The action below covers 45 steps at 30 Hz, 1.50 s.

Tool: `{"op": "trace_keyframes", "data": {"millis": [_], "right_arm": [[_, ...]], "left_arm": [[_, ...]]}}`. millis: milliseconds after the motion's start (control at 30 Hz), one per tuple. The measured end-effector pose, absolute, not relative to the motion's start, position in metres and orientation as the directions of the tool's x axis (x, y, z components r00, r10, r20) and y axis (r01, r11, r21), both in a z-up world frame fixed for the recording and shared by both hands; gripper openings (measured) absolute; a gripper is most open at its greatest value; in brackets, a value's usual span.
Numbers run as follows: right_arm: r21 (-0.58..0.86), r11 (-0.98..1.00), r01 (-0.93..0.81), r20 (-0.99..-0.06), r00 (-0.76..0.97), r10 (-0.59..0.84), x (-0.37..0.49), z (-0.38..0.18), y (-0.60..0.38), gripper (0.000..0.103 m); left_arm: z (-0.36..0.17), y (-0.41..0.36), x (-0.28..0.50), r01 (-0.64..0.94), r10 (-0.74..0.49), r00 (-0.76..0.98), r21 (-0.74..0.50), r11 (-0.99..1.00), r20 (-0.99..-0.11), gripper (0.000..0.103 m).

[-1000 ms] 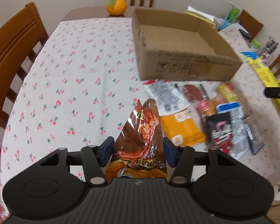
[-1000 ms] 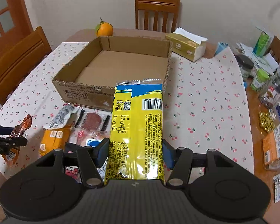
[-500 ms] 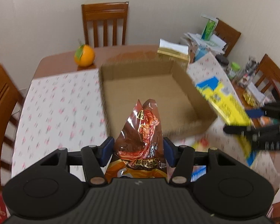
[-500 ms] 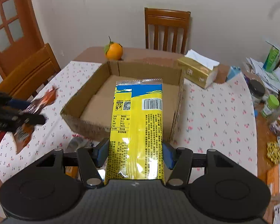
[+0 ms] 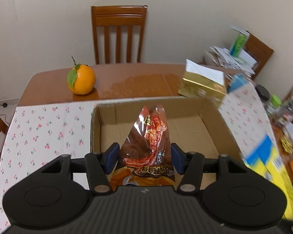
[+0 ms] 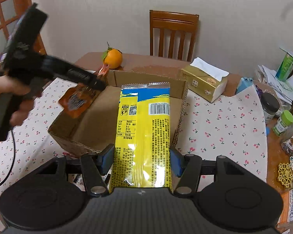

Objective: Organize snacks
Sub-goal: 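Carry chip bag into box with left tool while right tool drops bar pack in, then move both open tools back over the remaining snack packets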

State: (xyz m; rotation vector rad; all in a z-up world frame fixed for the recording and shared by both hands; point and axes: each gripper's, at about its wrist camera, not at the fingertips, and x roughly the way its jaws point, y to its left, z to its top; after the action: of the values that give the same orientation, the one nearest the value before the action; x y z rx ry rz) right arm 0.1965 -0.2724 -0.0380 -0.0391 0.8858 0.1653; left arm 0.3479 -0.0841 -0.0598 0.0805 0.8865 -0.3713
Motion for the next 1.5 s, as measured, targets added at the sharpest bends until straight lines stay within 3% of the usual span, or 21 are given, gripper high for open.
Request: {"op": "trace_keyframes", "data": {"millis": [33,67,233,367,633,967,1067,1133,1200,1500], "right_arm": [[0.036,0.987,-0.158,-0.773,0.621,0.127,0.198,-0.038,-0.274,0.063],[0.036,0.987,-0.156,-0.774,0.621,0.126,0.199,-0.039,-0.274,0.063],[0.043,0.988,-0.146,-0.779,0.615,0.125,0.205,-0.042,-0.277,0.063],[0.038,0.988,-0.151,-0.781,0.613,0.124,0.212,-0.043,-0.274,0.063],[0.04,0.983,-0.179,-0.78,0.61,0.142,0.25,-0.046,-0.258,0.063],[-0.027,0.983,-0.183,-0.82,0.566,0.083,0.32,-0.084,-0.23,0.063],[-0.048,0.986,-0.161,-0.82,0.57,0.053,0.333,-0.092,-0.223,0.077],[-0.053,0.985,-0.165,-0.811,0.583,0.054,0.332,-0.09,-0.219,0.094],[-0.056,0.983,-0.176,-0.793,0.605,0.063,0.325,-0.085,-0.216,0.103],[-0.112,0.969,-0.218,-0.746,0.663,0.063,0.261,-0.051,-0.196,0.103]], "left_arm": [[-0.063,-0.085,0.352,0.331,-0.255,0.584,-0.061,0.942,-0.771,0.074],[-0.063,-0.085,0.354,0.318,-0.24,0.595,-0.05,0.947,-0.767,0.08],[-0.056,-0.069,0.335,0.313,-0.256,0.618,-0.066,0.947,-0.744,0.082],[-0.041,-0.051,0.294,0.323,-0.246,0.667,-0.025,0.946,-0.703,0.092],[-0.031,-0.019,0.198,0.264,-0.176,0.721,0.03,0.964,-0.67,0.097],[-0.042,0.018,0.136,0.134,-0.04,0.735,0.087,0.987,-0.677,0.097],[-0.041,0.028,0.124,0.1,-0.018,0.739,0.083,0.992,-0.673,0.097],[-0.042,0.033,0.119,0.093,-0.012,0.737,0.085,0.992,-0.676,0.097],[-0.043,0.036,0.115,0.091,-0.004,0.735,0.093,0.992,-0.678,0.097],[-0.048,0.031,0.114,0.164,-0.041,0.748,0.125,0.979,-0.663,0.097]]}}
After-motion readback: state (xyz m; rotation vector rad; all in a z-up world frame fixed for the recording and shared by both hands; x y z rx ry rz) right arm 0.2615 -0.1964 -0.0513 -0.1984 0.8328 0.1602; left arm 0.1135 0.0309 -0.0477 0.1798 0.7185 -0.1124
